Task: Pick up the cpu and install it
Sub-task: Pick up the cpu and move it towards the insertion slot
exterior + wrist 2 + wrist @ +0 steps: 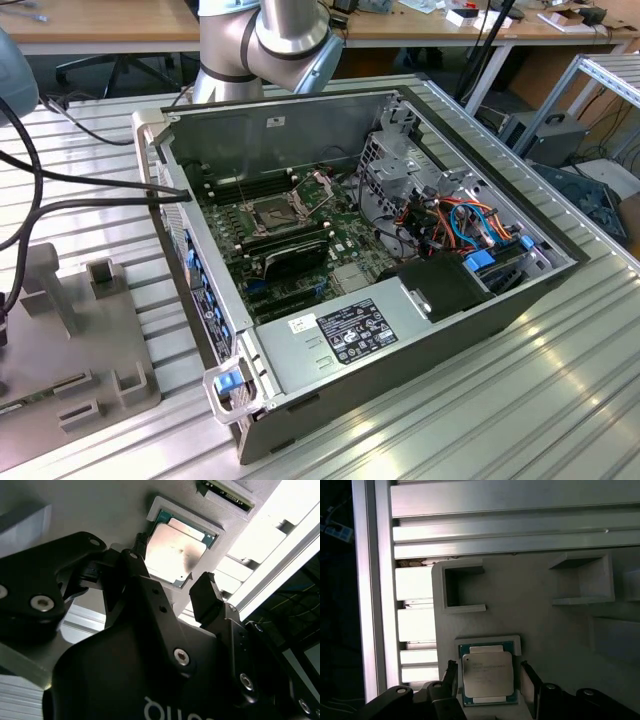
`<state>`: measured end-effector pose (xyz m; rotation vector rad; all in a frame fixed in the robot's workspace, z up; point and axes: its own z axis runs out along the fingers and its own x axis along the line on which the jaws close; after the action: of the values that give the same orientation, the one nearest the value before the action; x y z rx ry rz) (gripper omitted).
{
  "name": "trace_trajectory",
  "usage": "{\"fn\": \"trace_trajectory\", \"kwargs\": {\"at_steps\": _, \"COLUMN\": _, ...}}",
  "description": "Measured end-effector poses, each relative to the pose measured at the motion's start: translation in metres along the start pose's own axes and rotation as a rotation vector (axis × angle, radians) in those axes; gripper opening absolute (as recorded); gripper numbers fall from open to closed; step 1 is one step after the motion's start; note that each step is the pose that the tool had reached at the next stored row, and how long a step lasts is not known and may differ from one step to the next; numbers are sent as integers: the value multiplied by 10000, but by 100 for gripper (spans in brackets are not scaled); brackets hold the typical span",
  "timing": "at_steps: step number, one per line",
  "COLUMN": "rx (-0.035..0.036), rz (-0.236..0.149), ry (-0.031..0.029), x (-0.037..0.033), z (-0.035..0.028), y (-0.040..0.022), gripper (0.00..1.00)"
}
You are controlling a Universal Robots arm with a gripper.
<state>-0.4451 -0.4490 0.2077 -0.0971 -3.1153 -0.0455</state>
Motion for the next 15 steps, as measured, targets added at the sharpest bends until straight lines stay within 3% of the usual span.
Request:
{"fn": "trace_trajectory", "kwargs": {"at_steps": 8, "rx": -2, "rz": -1, "ry": -2, "x": -1, "z": 6, "y": 0, "gripper": 62}}
{"fn": "trace_trajectory", "kwargs": {"at_steps": 15, "rx": -2, "rz": -1, "ry": -3, "x": -2, "z": 47, "y": -1, "gripper": 62}}
